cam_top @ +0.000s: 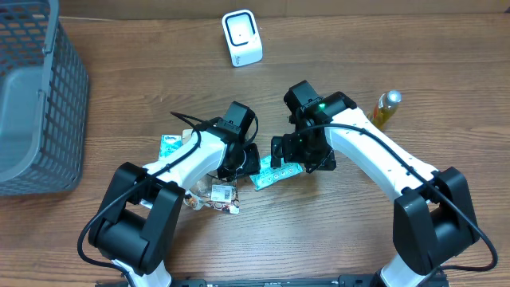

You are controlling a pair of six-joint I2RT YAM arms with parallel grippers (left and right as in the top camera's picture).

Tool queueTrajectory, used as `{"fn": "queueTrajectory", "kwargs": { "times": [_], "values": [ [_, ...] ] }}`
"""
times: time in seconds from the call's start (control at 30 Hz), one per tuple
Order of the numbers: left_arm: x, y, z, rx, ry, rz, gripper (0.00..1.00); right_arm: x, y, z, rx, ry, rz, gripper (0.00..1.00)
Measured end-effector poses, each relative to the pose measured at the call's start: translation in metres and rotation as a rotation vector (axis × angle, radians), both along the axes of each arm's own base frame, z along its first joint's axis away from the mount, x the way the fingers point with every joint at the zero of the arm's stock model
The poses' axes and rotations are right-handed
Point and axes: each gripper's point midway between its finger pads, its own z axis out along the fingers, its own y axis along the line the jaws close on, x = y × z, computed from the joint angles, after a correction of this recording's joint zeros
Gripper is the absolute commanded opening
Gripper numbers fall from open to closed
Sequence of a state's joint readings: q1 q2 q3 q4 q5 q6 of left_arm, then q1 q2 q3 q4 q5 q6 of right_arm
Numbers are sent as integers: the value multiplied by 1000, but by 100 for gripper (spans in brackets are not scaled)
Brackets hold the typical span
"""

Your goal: Scan the item barcode

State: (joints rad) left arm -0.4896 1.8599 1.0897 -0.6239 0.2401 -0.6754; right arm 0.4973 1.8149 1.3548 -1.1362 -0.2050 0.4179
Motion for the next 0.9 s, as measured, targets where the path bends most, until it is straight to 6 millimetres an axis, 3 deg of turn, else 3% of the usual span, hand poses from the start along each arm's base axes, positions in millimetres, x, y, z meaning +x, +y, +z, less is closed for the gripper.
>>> {"fn": "queueTrajectory", "kwargs": {
  "times": [0.33, 0.9],
  "values": [
    [25, 2, 2, 37, -126, -6, 36, 0, 0, 0, 0, 0, 0, 100],
    [35, 7, 14, 62, -210, -35, 35, 0, 0, 0, 0, -1, 1, 100]
  ]
}}
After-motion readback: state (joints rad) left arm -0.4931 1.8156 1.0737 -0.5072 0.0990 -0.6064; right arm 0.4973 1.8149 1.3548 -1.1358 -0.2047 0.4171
